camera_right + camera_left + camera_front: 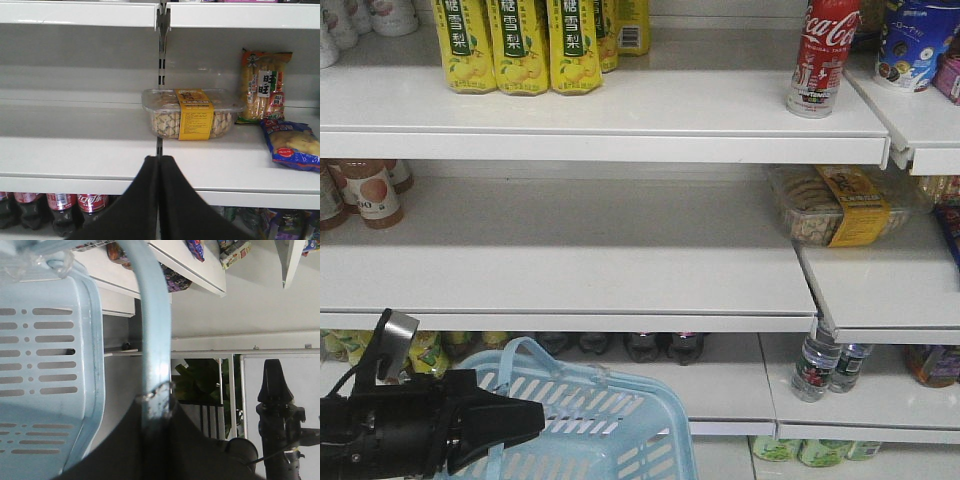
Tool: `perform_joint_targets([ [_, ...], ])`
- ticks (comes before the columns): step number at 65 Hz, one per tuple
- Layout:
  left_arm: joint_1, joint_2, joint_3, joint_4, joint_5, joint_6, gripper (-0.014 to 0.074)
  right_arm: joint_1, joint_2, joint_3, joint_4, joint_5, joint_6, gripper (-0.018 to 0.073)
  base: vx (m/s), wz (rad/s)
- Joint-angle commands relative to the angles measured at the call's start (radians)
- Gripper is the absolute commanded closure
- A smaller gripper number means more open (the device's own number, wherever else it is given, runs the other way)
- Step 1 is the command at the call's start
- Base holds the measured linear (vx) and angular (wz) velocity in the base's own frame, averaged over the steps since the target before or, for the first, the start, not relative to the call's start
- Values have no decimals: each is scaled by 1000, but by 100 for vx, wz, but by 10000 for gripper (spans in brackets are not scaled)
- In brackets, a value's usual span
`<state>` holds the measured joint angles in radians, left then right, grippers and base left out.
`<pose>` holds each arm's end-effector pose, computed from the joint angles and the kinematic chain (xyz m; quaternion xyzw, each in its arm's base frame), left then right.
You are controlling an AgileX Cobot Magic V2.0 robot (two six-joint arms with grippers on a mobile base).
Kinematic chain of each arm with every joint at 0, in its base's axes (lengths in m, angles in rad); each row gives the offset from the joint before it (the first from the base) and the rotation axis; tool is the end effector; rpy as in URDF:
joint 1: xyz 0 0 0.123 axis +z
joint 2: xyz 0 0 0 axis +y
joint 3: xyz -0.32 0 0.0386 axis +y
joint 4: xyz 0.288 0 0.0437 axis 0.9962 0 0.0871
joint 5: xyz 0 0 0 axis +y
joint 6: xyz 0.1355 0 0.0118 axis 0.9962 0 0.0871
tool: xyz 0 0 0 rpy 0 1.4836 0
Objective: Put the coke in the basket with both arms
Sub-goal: 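Approach the shelf with the red Coca-Cola bottle, basket held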
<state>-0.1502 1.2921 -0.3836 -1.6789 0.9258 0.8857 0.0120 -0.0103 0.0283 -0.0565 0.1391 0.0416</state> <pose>0.2062 -0.1405 0.1892 -0.1034 0.8246 -0.5372 0.1440 0.1040 0.0002 0.1873 -0.0070 0.7313 -0.0037 0.6820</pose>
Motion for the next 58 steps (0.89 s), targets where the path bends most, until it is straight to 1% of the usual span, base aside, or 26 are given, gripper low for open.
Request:
perform_joint_targets([
  [1, -3, -25, -23, -95, 71, 6, 603, 0, -18, 11, -3, -72, -5, 569, 5, 6],
  [58, -3, -25, -23, -95, 71, 6, 603, 0, -18, 11, -3, -72, -5, 569, 5, 1],
])
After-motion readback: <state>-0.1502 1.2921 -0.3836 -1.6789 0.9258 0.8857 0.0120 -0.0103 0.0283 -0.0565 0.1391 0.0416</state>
